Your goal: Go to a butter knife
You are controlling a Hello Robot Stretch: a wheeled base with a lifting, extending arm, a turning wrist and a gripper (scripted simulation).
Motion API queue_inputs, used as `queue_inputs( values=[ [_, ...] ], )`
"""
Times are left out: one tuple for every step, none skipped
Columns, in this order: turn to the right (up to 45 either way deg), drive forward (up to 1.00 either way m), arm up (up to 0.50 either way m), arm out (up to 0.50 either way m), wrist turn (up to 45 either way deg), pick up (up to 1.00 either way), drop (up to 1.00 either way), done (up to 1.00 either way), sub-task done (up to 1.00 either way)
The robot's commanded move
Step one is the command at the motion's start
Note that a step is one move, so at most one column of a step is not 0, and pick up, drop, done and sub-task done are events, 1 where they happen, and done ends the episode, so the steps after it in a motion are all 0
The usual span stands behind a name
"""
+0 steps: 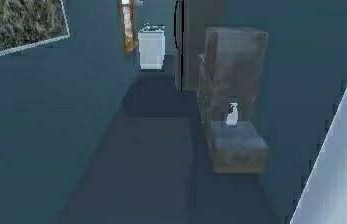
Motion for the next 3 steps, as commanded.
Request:
queue_inputs(
  values=[
    [-45.0, 0.00, 0.00, 0.00, 0.0, 0.00, 0.00, 0.00, 0.00],
    [0.0, 0.20, 0.00, 0.00, 0.0, 0.00, 0.00, 0.00, 0.00],
    [45.0, 0.00, 0.00, 0.00, 0.0, 0.00, 0.00, 0.00, 0.00]
  ],
)
